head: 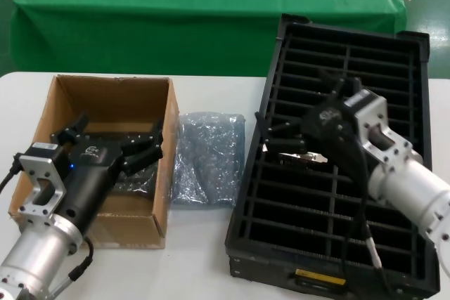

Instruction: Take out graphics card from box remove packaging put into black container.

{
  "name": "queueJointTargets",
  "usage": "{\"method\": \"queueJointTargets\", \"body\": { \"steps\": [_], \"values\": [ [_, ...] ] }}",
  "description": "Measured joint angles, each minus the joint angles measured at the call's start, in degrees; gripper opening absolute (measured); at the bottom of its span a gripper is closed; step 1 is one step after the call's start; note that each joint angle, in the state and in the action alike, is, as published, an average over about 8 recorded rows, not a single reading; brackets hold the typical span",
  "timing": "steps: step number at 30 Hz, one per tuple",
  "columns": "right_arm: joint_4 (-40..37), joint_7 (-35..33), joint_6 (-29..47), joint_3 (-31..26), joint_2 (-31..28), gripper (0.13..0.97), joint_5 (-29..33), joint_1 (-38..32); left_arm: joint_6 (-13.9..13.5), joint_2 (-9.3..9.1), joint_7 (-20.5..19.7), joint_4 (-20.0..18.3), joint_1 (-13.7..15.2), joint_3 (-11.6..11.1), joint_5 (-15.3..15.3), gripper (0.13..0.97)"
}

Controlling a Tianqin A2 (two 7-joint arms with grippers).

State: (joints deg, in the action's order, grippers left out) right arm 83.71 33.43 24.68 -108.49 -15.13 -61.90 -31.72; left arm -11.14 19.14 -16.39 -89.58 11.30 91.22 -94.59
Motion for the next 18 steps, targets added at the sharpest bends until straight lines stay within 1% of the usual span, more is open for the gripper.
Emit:
{"method": "queueJointTargets", "body": {
  "steps": [18],
  "values": [
    [4.3, -18.0, -13.3, 9.1, -1.1, 0.966, -22.2, 17.1, 6.0, -1.05, 8.8, -1.1, -6.1, 0.2, -4.6, 0.966]
  ]
}}
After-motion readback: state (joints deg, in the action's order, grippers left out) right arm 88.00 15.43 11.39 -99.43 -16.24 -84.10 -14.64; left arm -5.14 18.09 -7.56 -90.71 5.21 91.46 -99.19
